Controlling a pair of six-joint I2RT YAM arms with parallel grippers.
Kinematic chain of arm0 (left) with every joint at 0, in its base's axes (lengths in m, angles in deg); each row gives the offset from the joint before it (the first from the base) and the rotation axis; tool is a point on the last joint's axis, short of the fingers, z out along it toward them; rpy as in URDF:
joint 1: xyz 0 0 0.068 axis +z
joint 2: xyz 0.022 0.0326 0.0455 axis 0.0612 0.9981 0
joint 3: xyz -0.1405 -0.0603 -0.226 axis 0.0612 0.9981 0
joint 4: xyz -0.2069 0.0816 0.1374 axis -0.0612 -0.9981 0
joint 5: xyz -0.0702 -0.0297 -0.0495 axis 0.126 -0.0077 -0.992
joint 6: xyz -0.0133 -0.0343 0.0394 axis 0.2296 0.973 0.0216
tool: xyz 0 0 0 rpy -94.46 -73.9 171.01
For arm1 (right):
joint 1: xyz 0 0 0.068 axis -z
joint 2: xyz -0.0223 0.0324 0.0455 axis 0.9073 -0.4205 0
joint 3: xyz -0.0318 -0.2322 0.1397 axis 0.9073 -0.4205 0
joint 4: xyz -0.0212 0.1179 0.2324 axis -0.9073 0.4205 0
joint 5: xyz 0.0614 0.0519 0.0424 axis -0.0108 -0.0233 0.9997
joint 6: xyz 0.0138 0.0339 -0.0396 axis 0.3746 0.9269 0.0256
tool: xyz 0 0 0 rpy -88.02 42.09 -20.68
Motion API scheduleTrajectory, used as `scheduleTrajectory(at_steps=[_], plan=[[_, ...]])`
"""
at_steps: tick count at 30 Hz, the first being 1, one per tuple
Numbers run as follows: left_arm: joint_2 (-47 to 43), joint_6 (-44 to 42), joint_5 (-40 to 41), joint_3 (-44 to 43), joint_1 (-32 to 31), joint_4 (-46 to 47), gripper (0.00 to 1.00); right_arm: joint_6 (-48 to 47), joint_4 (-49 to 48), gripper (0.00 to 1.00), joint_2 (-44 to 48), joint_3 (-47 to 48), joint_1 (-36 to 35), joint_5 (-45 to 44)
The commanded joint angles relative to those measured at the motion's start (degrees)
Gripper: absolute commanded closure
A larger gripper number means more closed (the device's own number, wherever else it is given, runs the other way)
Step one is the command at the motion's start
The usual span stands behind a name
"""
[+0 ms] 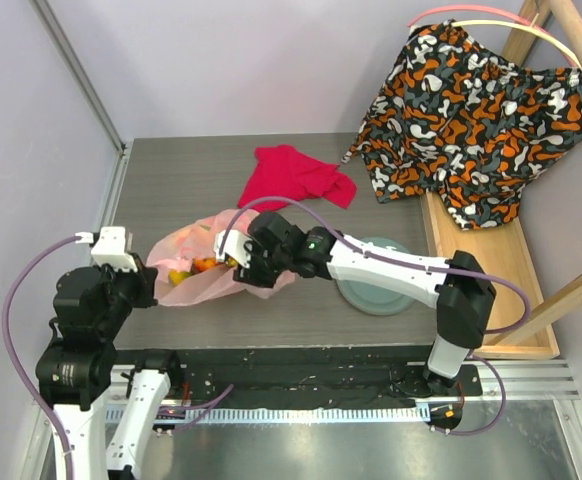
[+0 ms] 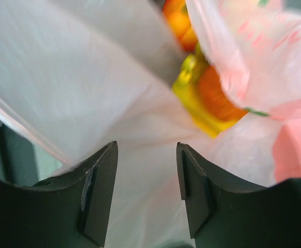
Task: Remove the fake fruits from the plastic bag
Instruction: Adjust the plastic bag at the center of the board.
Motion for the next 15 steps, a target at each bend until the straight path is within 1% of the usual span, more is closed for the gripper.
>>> scheduleTrajectory(at_steps=[1, 3, 5, 6, 8, 9, 10, 11, 12, 13, 14, 15], plan=[[4.7, -1.3, -4.2, -4.9, 1.3, 4.4, 1.00, -4.4, -2.9, 0.44, -4.0, 6.2, 0.1, -0.8], [6.1, -2.6, -3.7, -6.8, 1.6, 2.9, 1.00, -4.7, -2.2, 0.43, -5.7, 9.0, 0.7, -1.3], [7.5, -3.6, -4.8, -7.9, 1.7, 1.2, 1.00, -5.1, -2.2, 0.43, -6.7, 11.4, 2.6, 0.4], [7.6, -4.3, -5.0, -7.9, 1.8, 0.8, 1.00, -5.0, -2.5, 0.43, -8.6, 12.4, 3.3, 0.6], [7.6, -4.9, -5.4, -7.3, 1.8, 1.2, 1.00, -2.2, -3.2, 0.43, -11.1, 16.2, 5.1, 0.8], [7.7, -5.1, -5.7, -7.1, 1.8, 1.5, 1.00, -0.8, -3.4, 0.43, -14.3, 17.8, 5.8, 0.5], [8.6, -5.9, -6.2, -7.8, 1.8, 1.6, 1.00, 2.8, -2.5, 0.43, -15.7, 19.6, 6.2, 0.2], [9.4, -6.4, -7.2, -8.7, 1.8, 1.0, 1.00, 3.8, -1.2, 0.43, -16.9, 23.8, 6.8, 0.1], [10.2, -6.7, -7.6, -10.0, 1.8, 0.3, 1.00, 3.8, 0.5, 0.43, -17.3, 25.7, 6.9, 1.1], [11.0, -7.2, -8.1, -11.2, 1.8, -0.4, 1.00, 2.5, 3.1, 0.42, -15.5, 26.4, 6.8, 2.4], [11.9, -8.8, -8.6, -12.7, 1.8, -2.0, 1.00, -3.0, 4.3, 0.42, -13.8, 24.5, 6.8, 4.5], [12.0, -9.0, -8.5, -12.5, 1.8, -2.1, 1.00, -6.2, 5.5, 0.41, -11.7, 22.7, 6.6, 6.0]])
